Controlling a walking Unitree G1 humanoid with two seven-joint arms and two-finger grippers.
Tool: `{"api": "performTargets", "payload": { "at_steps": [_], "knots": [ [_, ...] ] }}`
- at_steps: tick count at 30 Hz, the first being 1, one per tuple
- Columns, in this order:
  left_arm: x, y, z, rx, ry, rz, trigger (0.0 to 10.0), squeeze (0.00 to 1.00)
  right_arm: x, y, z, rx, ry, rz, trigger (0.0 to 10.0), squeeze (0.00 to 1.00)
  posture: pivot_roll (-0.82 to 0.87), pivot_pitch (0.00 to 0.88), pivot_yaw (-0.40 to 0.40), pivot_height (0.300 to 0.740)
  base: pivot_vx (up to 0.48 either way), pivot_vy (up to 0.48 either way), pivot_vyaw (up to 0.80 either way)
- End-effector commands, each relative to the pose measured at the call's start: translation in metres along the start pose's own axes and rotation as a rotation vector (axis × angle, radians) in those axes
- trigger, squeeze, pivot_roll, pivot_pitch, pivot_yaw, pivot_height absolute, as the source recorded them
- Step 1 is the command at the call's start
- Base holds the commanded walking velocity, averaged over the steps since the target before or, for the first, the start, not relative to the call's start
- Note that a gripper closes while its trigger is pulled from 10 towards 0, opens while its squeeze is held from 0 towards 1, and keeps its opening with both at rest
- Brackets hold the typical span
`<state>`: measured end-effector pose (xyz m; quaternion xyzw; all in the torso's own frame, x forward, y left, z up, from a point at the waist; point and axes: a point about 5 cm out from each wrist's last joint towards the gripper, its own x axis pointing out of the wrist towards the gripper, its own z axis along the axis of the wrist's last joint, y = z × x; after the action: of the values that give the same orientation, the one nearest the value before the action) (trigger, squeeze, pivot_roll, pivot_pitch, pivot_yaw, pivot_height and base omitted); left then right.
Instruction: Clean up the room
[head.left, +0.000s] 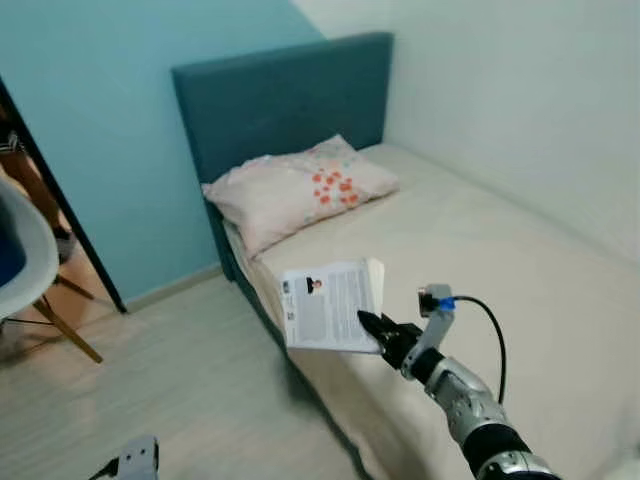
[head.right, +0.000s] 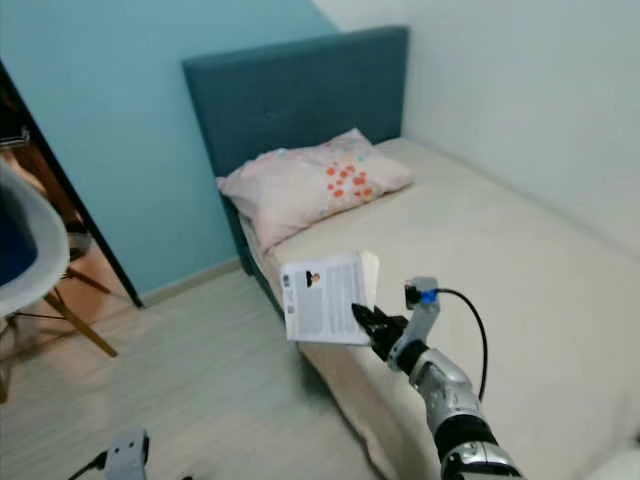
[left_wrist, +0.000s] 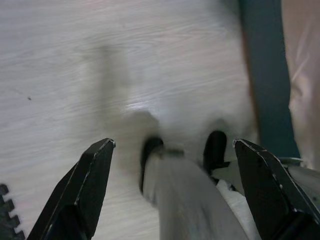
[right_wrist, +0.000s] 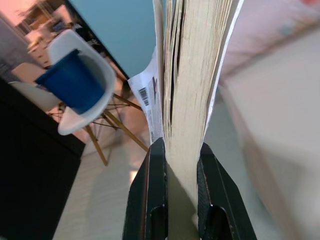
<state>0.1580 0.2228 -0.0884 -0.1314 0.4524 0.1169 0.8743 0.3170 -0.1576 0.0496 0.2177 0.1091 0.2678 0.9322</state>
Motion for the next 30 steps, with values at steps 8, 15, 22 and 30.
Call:
{"api": "performTargets", "payload": {
  "at_steps": [8,15,22,30],
  "knots": [
    [-0.001,0.006,-0.001,0.015,0.013,0.011,10.0,0.0,0.007,-0.006,0.008,0.033,-0.044,-0.153,10.0,0.0,-0.09,0.0,-0.005,0.74,0.48,0.0,0.35],
    [0.0,0.003,0.002,0.01,0.002,0.004,10.0,0.0,-0.001,-0.017,0.004,0.095,-0.055,-0.253,10.0,0.0,-0.09,0.0,-0.01,0.74,0.413,0.0,0.0],
    [0.0,0.004,0.002,0.011,0.009,0.023,10.0,0.0,-0.014,-0.032,-0.001,0.208,-0.093,-0.382,10.0,0.0,-0.09,0.0,-0.009,0.74,0.326,0.0,0.0],
    [0.001,0.001,0.005,0.014,-0.003,0.006,10.0,0.0,-0.037,-0.054,-0.003,0.299,-0.145,-0.581,10.0,0.0,-0.09,0.0,-0.003,0.74,0.032,0.0,-0.39]
  ]
}}
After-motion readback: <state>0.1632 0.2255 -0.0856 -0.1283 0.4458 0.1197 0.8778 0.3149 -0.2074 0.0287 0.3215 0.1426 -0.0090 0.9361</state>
